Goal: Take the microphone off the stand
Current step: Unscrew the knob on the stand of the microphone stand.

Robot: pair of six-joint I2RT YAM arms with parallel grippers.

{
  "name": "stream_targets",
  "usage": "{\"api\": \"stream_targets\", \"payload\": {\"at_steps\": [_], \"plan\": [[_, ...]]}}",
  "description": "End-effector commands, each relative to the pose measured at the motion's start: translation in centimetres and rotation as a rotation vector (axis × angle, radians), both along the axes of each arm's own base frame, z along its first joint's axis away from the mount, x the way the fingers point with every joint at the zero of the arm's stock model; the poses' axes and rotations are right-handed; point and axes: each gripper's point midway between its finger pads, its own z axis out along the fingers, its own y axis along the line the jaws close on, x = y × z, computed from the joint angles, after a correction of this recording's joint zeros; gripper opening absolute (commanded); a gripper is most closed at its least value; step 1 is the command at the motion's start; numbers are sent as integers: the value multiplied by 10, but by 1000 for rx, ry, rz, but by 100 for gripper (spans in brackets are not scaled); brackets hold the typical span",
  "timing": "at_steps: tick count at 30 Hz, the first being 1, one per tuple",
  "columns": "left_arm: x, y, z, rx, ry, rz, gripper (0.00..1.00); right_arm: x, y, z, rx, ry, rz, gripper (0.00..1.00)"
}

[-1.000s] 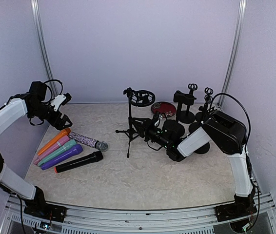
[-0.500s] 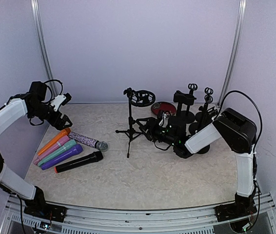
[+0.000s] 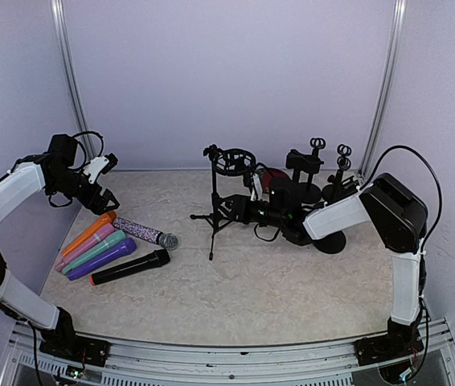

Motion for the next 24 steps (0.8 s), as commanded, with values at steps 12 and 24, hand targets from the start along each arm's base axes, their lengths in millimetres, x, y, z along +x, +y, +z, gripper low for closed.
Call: {"api": "stream_targets", "payload": {"at_steps": [12,24], "plan": [[2,4,8,16,-25,-2,94,2,22,0,-168,-145,9,28],[-2,5,6,23,-24,-7,94,4,16,-5,-142,-92,-40,0]]}}
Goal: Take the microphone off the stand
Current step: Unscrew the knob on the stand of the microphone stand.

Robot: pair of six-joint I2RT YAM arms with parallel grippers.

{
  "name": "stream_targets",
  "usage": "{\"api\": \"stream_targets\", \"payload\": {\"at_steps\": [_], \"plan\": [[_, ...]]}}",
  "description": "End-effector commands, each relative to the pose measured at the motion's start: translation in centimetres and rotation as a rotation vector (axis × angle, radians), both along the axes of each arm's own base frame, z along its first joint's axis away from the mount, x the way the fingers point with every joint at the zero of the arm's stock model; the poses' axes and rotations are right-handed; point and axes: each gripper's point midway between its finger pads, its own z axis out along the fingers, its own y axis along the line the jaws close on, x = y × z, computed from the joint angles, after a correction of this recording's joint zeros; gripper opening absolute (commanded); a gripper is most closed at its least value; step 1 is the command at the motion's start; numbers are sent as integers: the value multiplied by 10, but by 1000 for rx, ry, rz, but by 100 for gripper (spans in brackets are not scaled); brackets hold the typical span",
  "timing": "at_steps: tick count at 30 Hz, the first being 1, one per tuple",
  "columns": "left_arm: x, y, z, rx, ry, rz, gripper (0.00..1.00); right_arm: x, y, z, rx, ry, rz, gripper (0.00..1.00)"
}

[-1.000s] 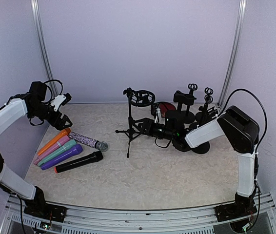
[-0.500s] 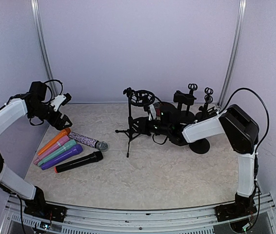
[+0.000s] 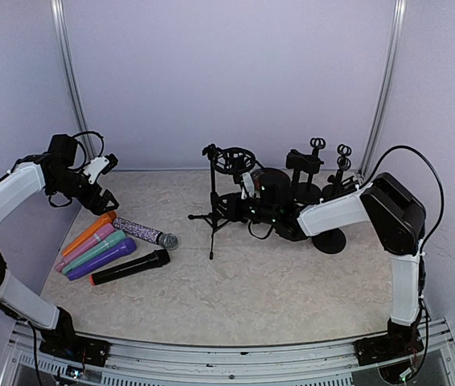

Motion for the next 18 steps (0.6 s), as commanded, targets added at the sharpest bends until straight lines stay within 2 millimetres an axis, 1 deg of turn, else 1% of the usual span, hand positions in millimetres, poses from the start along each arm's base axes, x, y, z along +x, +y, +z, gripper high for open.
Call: {"api": "stream_targets", "payload": {"at_steps": [1,4,6,10,14,18], "plan": [[-1,4,8,5,-21,3,94,2,-2,-13,11,71,-43,0],[-1,3,9,4,-23,0,94,-1,-3,-15,99,182,-35,0],[0,3,9,4,-23,0,94,-2,-3,-24,141,305,-57,0],[1,3,8,2,-19,0,94,-14,-4,-32,266,480,-38,0],[0,2,8,-1,-18,-1,94,-18,-10,-43,321,586,-60,0],[-1,3,5,2,-14,0,94,-20,-8,-52,333,635,-53,0]]}}
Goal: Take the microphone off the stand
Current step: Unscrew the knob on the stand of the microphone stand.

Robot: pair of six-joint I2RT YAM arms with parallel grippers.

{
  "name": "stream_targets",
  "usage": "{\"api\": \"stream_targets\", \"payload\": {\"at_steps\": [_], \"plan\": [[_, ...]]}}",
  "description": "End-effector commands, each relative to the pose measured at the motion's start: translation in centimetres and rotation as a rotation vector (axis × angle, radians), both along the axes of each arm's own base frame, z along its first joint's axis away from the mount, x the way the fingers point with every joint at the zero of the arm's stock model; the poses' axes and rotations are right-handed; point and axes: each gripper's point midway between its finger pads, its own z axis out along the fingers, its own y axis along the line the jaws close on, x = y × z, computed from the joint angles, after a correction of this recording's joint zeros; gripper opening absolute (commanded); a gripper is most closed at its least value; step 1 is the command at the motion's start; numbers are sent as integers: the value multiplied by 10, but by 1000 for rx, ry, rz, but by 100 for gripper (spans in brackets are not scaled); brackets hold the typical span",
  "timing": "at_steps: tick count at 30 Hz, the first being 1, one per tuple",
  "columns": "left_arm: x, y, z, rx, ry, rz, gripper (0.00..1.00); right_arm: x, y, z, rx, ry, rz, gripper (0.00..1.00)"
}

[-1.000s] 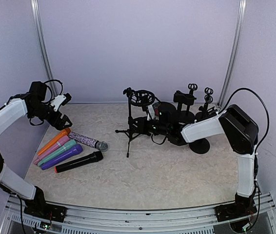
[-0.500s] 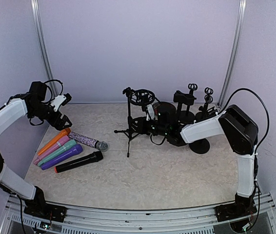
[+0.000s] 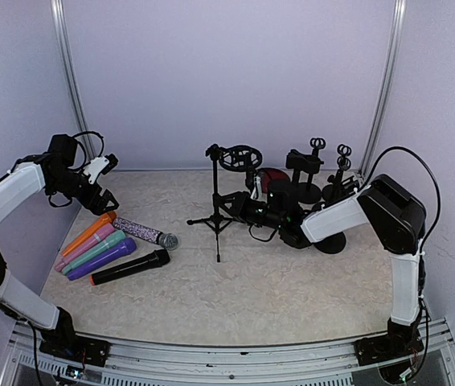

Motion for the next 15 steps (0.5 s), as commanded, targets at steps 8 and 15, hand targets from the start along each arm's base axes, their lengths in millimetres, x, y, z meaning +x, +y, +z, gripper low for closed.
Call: {"api": "stream_targets", "payload": {"at_steps": [8,15], "plan": [[-3,4,5,6,-16,0,94,-17,1,-86,117,489,67,0],[-3,4,5,7,-19,0,94,-9,1,-73,178,503,79,9]]}}
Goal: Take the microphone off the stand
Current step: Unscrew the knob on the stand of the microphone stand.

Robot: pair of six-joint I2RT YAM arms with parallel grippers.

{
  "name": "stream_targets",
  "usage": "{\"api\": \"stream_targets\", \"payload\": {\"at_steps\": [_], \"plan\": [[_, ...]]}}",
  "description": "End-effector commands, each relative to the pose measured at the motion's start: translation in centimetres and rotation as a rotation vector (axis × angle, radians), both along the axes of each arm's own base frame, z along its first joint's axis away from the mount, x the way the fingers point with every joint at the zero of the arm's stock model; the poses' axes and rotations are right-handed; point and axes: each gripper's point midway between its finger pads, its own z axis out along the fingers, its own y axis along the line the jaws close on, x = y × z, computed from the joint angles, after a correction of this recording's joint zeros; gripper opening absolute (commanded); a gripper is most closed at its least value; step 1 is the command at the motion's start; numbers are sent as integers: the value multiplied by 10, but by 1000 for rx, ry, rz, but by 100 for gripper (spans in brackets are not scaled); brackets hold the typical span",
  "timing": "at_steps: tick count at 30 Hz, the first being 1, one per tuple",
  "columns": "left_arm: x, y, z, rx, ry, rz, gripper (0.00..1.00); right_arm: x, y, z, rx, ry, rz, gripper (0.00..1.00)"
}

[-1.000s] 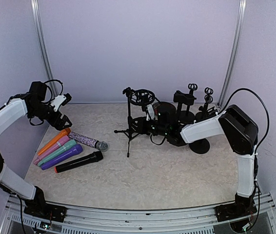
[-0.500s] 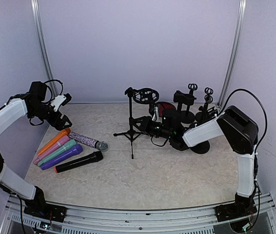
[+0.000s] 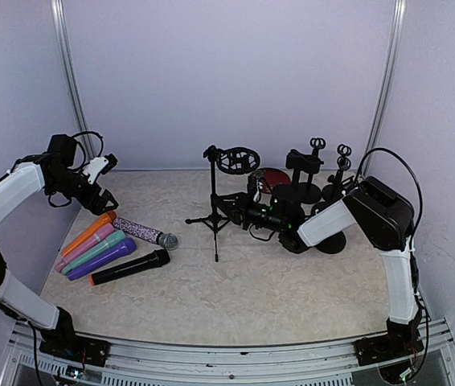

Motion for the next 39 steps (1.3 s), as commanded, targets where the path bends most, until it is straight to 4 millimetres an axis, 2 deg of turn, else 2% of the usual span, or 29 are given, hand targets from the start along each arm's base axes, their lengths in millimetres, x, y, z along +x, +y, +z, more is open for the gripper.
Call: {"api": "stream_targets", "payload": {"at_steps": [1,6,9,12,19,22,26,29,34,39], "plan": [[-3,2,6,4,-19,-2,94,-7,-2,-68,-92,257,33,13],[-2,1,7,-3,-16,-2,94,6,-4,-55,-116,201,-5,33],[-2,2,10,3,-18,-1,94,17,-5,-50,-208,109,-45,47],[-2,2,14,4,-23,-2,94,23,-11,-44,-289,14,-77,55],[-3,1,12,-6,-17,-1,94,5,-43,-32,-342,-151,-154,63],[-2,0,14,-15,-19,-4,94,-5,-49,-30,-383,-218,-160,66],[-1,-2,14,-22,-18,-7,94,-11,-45,-39,-431,-237,-138,66],[-1,-3,11,-34,-6,-5,94,-3,-38,-34,-434,-247,-140,64],[-2,-8,7,-52,4,-19,94,12,-21,-13,-414,-277,-153,63],[-2,-20,-4,-67,28,-48,94,12,-5,18,-288,-345,-108,65]]}}
